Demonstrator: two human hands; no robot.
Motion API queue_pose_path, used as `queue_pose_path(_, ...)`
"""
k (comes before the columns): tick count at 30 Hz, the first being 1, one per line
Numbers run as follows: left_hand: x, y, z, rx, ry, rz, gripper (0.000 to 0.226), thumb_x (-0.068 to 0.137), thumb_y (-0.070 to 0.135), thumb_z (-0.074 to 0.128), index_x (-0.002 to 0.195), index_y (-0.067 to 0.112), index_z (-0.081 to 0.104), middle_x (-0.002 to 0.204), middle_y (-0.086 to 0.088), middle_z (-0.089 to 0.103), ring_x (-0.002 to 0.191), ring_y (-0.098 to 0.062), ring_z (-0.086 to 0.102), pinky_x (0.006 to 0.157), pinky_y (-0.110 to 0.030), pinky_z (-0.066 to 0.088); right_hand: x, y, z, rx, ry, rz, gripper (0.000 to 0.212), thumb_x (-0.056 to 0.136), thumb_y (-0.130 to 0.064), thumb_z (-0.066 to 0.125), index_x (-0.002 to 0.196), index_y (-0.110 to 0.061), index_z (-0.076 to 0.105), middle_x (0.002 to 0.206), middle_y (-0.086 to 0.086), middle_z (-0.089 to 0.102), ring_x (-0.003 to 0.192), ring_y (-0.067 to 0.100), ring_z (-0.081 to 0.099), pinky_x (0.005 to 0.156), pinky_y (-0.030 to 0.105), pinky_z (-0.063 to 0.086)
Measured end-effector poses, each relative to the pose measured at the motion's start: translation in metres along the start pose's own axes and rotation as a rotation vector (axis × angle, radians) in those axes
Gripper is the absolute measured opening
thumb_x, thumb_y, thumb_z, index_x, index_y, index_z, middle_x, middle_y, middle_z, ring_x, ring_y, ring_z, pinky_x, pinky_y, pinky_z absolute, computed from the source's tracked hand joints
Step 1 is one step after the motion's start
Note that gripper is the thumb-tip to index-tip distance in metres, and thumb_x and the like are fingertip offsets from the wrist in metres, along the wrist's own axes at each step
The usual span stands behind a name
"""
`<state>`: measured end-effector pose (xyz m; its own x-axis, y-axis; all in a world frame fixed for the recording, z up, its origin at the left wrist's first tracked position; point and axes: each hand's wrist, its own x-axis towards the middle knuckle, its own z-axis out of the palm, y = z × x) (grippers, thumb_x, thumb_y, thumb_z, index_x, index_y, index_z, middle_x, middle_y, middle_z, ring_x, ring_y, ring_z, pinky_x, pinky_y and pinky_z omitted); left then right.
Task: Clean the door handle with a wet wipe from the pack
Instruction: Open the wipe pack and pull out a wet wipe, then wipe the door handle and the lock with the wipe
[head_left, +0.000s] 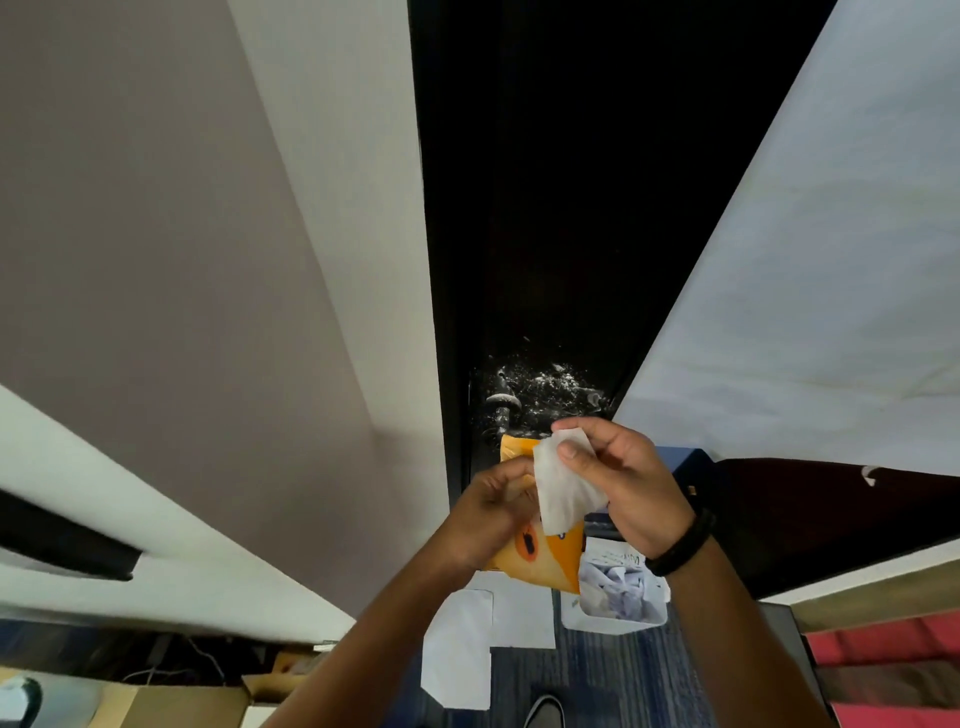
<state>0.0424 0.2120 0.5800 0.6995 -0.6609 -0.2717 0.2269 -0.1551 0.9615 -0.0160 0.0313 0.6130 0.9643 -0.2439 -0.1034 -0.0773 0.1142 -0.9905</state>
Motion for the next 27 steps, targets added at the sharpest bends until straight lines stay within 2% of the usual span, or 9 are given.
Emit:
queue_pose_path(4, 0.003, 0.003, -0.001, -0.059, 0.139, -0.037, 0.031, 0.101, 0.037, 0.065, 0.112, 0.009, 0.074, 0.100, -0.018, 0.080, 0.081, -0.034, 0.073, 0.072, -0.040, 0.059, 0.010, 0.003, -0.008, 0.057, 0.123, 0.011, 0.030, 0.083, -0.024, 0.074, 0.110, -0.010, 0.076, 0.106, 0.012, 0.076, 0.102, 0.029, 0.069, 0.083, 0.041, 0.059)
queue_pose_path(7, 0.003, 0.003, -0.004, -0.110, 0.205, -0.082, 0.032, 0.102, 0.033, 0.065, 0.109, 0.002, 0.069, 0.102, -0.019, 0.080, 0.090, -0.041, 0.075, 0.080, -0.046, 0.060, 0.016, 0.004, -0.014, 0.085, 0.153, 0.038, 0.029, 0.084, -0.035, 0.076, 0.107, -0.018, 0.079, 0.112, 0.016, 0.073, 0.109, 0.034, 0.067, 0.085, 0.046, 0.057)
queue_pose_path(9, 0.003, 0.003, -0.005, -0.126, 0.229, -0.106, 0.032, 0.102, 0.034, 0.064, 0.110, 0.004, 0.070, 0.102, -0.016, 0.081, 0.095, -0.042, 0.076, 0.088, -0.052, 0.062, 0.015, 0.004, -0.015, 0.041, 0.088, 0.096, 0.049, 0.075, -0.051, 0.085, 0.113, -0.021, 0.076, 0.118, 0.015, 0.071, 0.113, 0.032, 0.067, 0.088, 0.048, 0.059)
queue_pose_path(10, 0.003, 0.002, -0.005, -0.136, 0.237, -0.118, 0.032, 0.102, 0.035, 0.064, 0.111, 0.005, 0.071, 0.102, -0.016, 0.081, 0.096, -0.043, 0.076, 0.089, -0.054, 0.062, 0.014, 0.004, -0.016, 0.000, 0.032, 0.125, 0.056, 0.072, -0.049, 0.088, 0.118, -0.021, 0.074, 0.120, 0.014, 0.070, 0.112, 0.031, 0.068, 0.087, 0.047, 0.060)
queue_pose_path(13, 0.002, -0.001, -0.009, -0.148, 0.215, -0.133, 0.036, 0.103, 0.035, 0.063, 0.110, 0.000, 0.069, 0.104, -0.022, 0.079, 0.088, -0.042, 0.071, 0.083, -0.049, 0.058, 0.012, 0.000, -0.017, -0.056, -0.159, 0.173, 0.055, 0.078, -0.014, 0.084, 0.130, -0.016, 0.064, 0.121, 0.016, 0.072, 0.108, 0.030, 0.072, 0.081, 0.036, 0.062)
queue_pose_path(15, 0.001, -0.003, -0.011, -0.110, 0.175, -0.166, 0.037, 0.102, 0.041, 0.061, 0.114, 0.007, 0.070, 0.104, -0.015, 0.081, 0.092, -0.038, 0.076, 0.085, -0.044, 0.061, 0.011, -0.003, -0.018, -0.008, -0.225, 0.166, 0.055, 0.081, -0.004, 0.079, 0.133, -0.013, 0.062, 0.121, 0.020, 0.072, 0.110, 0.033, 0.071, 0.084, 0.037, 0.061)
queue_pose_path(19, -0.002, -0.013, -0.011, -0.017, 0.077, -0.237, 0.030, 0.104, 0.044, 0.058, 0.125, 0.027, 0.070, 0.113, -0.001, 0.082, 0.101, -0.023, 0.080, 0.097, -0.043, 0.063, 0.011, -0.004, -0.008, 0.144, -0.231, 0.127, 0.052, 0.082, -0.006, 0.078, 0.132, -0.014, 0.066, 0.124, 0.028, 0.067, 0.110, 0.033, 0.068, 0.092, 0.041, 0.059)
queue_pose_path(24, -0.005, -0.012, -0.005, 0.015, -0.019, -0.241, 0.012, 0.104, 0.033, 0.061, 0.111, 0.040, 0.067, 0.099, 0.012, 0.080, 0.084, -0.004, 0.079, 0.074, -0.020, 0.062, 0.012, 0.011, 0.003, -0.029, -0.175, 0.044, 0.044, 0.085, -0.013, 0.078, 0.127, -0.019, 0.068, 0.119, 0.015, 0.073, 0.114, 0.035, 0.069, 0.096, 0.053, 0.058)
queue_pose_path(27, -0.006, -0.013, -0.005, -0.005, -0.003, -0.277, 0.015, 0.104, 0.028, 0.060, 0.115, 0.037, 0.065, 0.104, 0.006, 0.078, 0.092, -0.012, 0.078, 0.089, -0.033, 0.065, 0.014, 0.015, 0.004, -0.337, -0.070, -0.016, 0.055, 0.082, -0.027, 0.084, 0.130, -0.026, 0.058, 0.119, 0.001, 0.069, 0.110, 0.021, 0.069, 0.089, 0.031, 0.060)
